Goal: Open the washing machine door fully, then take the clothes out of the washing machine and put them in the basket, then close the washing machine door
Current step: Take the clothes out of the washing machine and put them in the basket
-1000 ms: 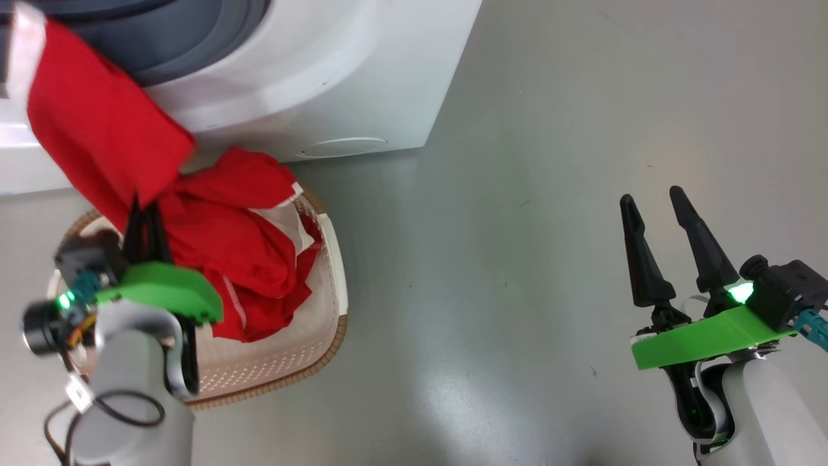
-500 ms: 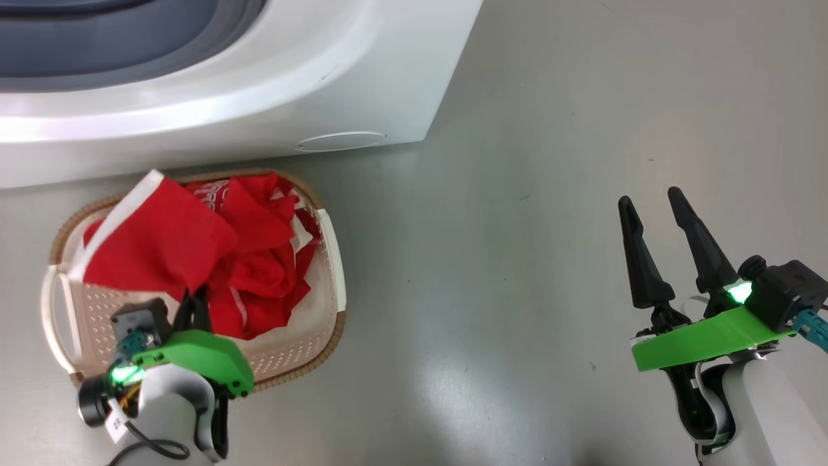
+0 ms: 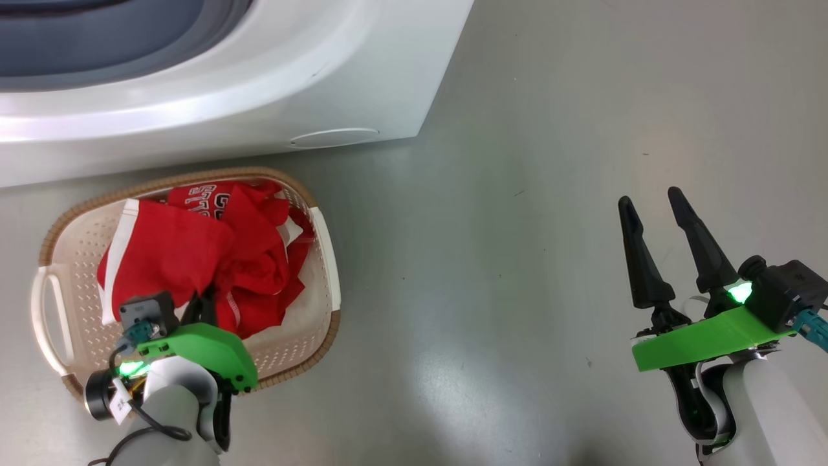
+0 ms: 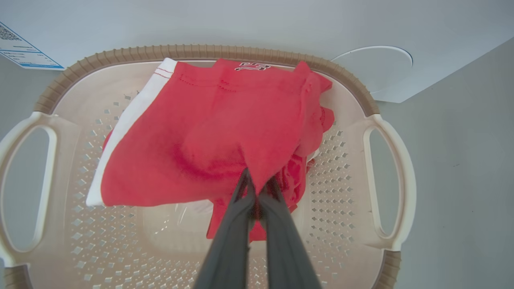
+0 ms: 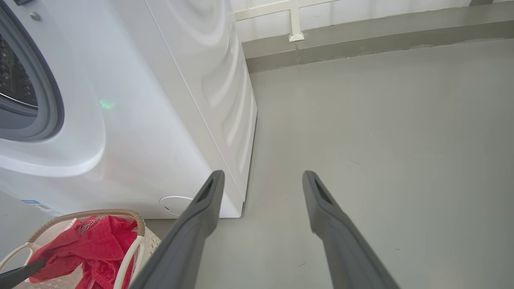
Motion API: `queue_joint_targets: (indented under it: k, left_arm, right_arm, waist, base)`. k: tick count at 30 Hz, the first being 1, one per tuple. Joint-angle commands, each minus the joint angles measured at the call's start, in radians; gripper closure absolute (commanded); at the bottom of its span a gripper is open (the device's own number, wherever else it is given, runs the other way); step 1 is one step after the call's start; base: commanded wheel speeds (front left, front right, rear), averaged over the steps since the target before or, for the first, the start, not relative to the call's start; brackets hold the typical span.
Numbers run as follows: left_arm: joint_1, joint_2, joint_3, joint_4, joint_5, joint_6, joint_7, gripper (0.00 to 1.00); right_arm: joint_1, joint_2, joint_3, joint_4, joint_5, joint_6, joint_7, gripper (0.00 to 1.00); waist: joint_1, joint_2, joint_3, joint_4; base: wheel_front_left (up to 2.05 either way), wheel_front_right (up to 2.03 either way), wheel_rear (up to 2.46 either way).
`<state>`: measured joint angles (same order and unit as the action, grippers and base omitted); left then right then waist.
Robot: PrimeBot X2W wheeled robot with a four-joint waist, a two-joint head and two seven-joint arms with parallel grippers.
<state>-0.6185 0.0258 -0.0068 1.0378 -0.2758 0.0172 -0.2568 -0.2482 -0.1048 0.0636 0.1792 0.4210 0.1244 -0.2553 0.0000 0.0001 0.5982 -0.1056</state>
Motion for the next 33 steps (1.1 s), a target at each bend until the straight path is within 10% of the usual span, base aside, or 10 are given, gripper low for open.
queue_joint_targets:
  k: [1,2,3,6,33]
  left_arm:
    - [0.017,0.025,0.021,-0.016,-0.003,-0.001,-0.005,0.57]
    - [0.017,0.025,0.021,-0.019,-0.003,-0.001,-0.005,0.48]
    - [0.019,0.025,0.02,-0.023,-0.003,-0.002,-0.005,0.2]
    - [0.024,0.024,0.022,-0.033,-0.004,-0.005,-0.005,0.0]
    - [0.221,0.024,0.118,-0.326,0.063,-0.06,-0.005,0.0]
  right_arm:
    - [0.014,-0.009,0.019,-0.02,-0.003,0.006,-0.006,0.0]
    - [0.014,-0.009,0.019,-0.02,-0.003,0.006,-0.006,0.0]
    - [0.015,-0.009,0.019,-0.019,-0.003,0.006,-0.006,0.0]
    - [0.016,-0.009,0.02,-0.016,-0.004,0.006,-0.006,0.0]
    - [0.097,-0.022,0.037,0.039,-0.004,0.006,-0.006,0.0]
  waist:
    - [0.0,-0.0001,-0.002,0.001]
    - [0.0,-0.0001,-0.005,0.001]
    - [0.0,-0.0001,-0.007,0.001]
    - [0.0,-0.0001,-0.015,0.003]
    - [0.0,-0.0001,-0.302,0.016]
  base:
    - [0.0,0.0,0.0]
    - [0.0,0.0,0.0]
    - [0.0,0.0,0.0]
    - [0.0,0.0,0.0]
    - [0.0,0.0,0.0]
